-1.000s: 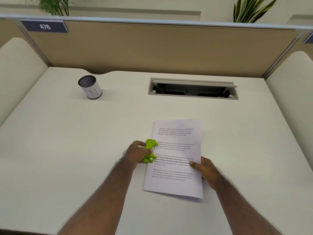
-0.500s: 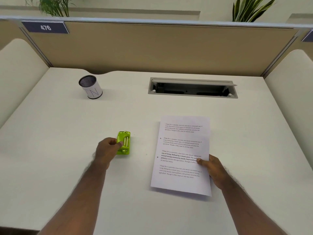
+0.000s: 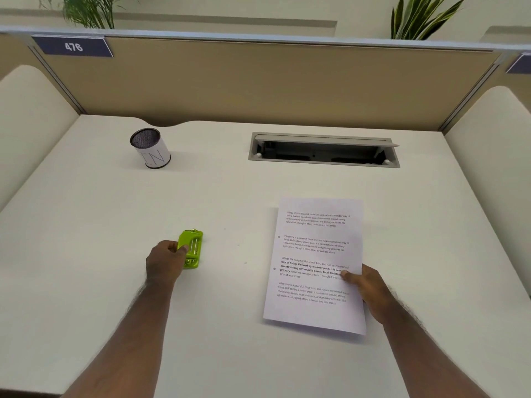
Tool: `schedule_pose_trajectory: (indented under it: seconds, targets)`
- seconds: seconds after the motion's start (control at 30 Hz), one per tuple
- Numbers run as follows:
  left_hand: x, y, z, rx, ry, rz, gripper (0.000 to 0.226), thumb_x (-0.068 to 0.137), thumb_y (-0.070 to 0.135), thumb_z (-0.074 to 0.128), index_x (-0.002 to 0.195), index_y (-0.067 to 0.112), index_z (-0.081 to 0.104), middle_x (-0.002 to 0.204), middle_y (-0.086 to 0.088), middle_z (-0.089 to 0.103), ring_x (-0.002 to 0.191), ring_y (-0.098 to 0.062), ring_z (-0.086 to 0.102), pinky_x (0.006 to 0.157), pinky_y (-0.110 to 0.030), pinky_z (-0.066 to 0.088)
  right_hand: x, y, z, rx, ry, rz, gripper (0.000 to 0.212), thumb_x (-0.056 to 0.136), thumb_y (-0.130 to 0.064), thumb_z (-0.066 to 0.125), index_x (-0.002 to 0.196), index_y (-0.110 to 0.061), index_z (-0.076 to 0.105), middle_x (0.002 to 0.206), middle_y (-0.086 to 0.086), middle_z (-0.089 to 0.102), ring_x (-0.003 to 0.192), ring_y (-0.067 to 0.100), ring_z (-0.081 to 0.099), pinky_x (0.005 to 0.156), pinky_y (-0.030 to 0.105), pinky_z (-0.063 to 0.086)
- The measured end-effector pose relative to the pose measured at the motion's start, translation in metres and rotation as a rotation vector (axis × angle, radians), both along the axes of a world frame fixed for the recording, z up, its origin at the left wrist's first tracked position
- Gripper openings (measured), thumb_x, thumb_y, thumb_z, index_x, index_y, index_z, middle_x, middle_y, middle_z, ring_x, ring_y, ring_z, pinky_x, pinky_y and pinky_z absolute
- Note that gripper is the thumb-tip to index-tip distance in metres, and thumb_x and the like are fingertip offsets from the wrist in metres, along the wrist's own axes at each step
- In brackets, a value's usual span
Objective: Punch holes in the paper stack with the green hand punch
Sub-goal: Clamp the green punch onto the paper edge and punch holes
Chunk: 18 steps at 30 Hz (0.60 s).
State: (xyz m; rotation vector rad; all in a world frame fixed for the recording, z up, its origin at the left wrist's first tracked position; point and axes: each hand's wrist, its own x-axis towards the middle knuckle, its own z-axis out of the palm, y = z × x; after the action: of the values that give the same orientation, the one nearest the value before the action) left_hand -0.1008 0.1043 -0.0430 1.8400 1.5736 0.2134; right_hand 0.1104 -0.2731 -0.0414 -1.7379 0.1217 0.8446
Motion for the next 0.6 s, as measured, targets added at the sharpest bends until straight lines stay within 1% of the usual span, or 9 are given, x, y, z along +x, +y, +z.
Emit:
schedule_pose_trajectory:
  seconds: [0.1, 0.17, 0.27, 0.33, 0.37, 0.4, 0.47, 0.53, 0.6]
  targets:
    - [0.002, -0.003, 0.004, -0.002, 0.028, -0.01, 0.029, 0.085, 0.028, 0.067, 0.106, 0.009, 0.069, 0.108, -0.015, 0.071, 0.102, -0.036, 0.064, 0.088, -0.038, 0.049, 0.002, -0.002, 0.0, 0.005, -0.002, 0.006, 0.033, 0.092, 0.002, 0.06, 0.124, 0.0, 0.063, 0.119, 0.021, 0.07, 0.11, 0.041, 0.066, 0.1, 0.059, 0.048]
    - [0.005, -0.007, 0.012, 0.009, 0.017, 0.004, 0.036, 0.085, 0.025, 0.065, 0.118, 0.009, 0.066, 0.119, -0.016, 0.067, 0.111, -0.037, 0.061, 0.094, -0.039, 0.047, 0.003, -0.004, 0.001, 0.008, -0.009, 0.014, 0.032, 0.092, 0.002, 0.059, 0.124, 0.0, 0.063, 0.119, 0.021, 0.07, 0.11, 0.041, 0.066, 0.1, 0.059, 0.048]
    - [0.016, -0.019, 0.03, 0.21, -0.084, 0.021, 0.039, 0.083, 0.013, 0.06, 0.122, 0.008, 0.063, 0.126, -0.021, 0.059, 0.115, -0.039, 0.056, 0.1, -0.042, 0.044, 0.004, -0.006, 0.004, 0.02, -0.016, 0.027, 0.032, 0.093, 0.002, 0.058, 0.125, 0.0, 0.062, 0.119, 0.02, 0.07, 0.11, 0.04, 0.066, 0.1, 0.059, 0.048]
    - [0.032, -0.04, 0.039, 0.363, -0.195, -0.102, 0.036, 0.08, 0.004, 0.06, 0.115, 0.007, 0.066, 0.119, -0.019, 0.062, 0.11, -0.037, 0.058, 0.099, -0.041, 0.044, 0.006, -0.007, 0.008, 0.036, -0.013, 0.033, 0.033, 0.093, 0.002, 0.058, 0.125, 0.001, 0.062, 0.119, 0.021, 0.07, 0.111, 0.041, 0.066, 0.1, 0.058, 0.049]
    - [0.042, -0.054, 0.041, 0.377, -0.247, -0.19, 0.035, 0.08, 0.0, 0.061, 0.113, 0.006, 0.067, 0.115, -0.018, 0.064, 0.106, -0.036, 0.06, 0.098, -0.041, 0.046, 0.007, -0.007, 0.01, 0.043, -0.013, 0.038, 0.033, 0.093, 0.002, 0.058, 0.125, 0.001, 0.062, 0.119, 0.021, 0.07, 0.111, 0.04, 0.066, 0.099, 0.057, 0.049]
    - [0.053, -0.07, 0.042, 0.329, -0.294, -0.272, 0.033, 0.081, -0.001, 0.061, 0.113, 0.004, 0.067, 0.113, -0.017, 0.067, 0.101, -0.033, 0.063, 0.095, -0.042, 0.048, 0.007, -0.007, 0.013, 0.049, -0.017, 0.043, 0.033, 0.093, 0.001, 0.058, 0.126, 0.0, 0.062, 0.119, 0.02, 0.07, 0.11, 0.04, 0.066, 0.098, 0.055, 0.051]
    - [0.075, -0.102, 0.043, 0.086, -0.34, -0.391, 0.034, 0.086, 0.003, 0.062, 0.12, 0.004, 0.063, 0.112, -0.014, 0.07, 0.095, -0.026, 0.065, 0.092, -0.036, 0.051, 0.009, -0.009, 0.018, 0.058, -0.03, 0.049, 0.033, 0.093, 0.0, 0.059, 0.126, -0.001, 0.062, 0.119, 0.018, 0.07, 0.11, 0.039, 0.067, 0.09, 0.045, 0.054]
    - [0.093, -0.129, 0.042, -0.201, -0.271, -0.482, 0.042, 0.09, 0.018, 0.063, 0.131, 0.008, 0.056, 0.118, -0.01, 0.07, 0.1, -0.024, 0.067, 0.092, -0.031, 0.051, 0.013, -0.011, 0.023, 0.074, -0.039, 0.057, 0.032, 0.094, -0.001, 0.059, 0.126, -0.001, 0.062, 0.119, 0.018, 0.071, 0.109, 0.038, 0.067, 0.081, 0.038, 0.054]
    - [0.105, -0.147, 0.041, -0.479, -0.253, -0.512, 0.04, 0.093, 0.026, 0.059, 0.131, 0.013, 0.057, 0.116, -0.01, 0.071, 0.103, -0.029, 0.069, 0.092, -0.04, 0.055, 0.018, -0.016, 0.027, 0.076, -0.05, 0.072, 0.031, 0.094, -0.002, 0.058, 0.125, -0.001, 0.062, 0.118, 0.017, 0.071, 0.108, 0.038, 0.068, 0.08, 0.038, 0.054]
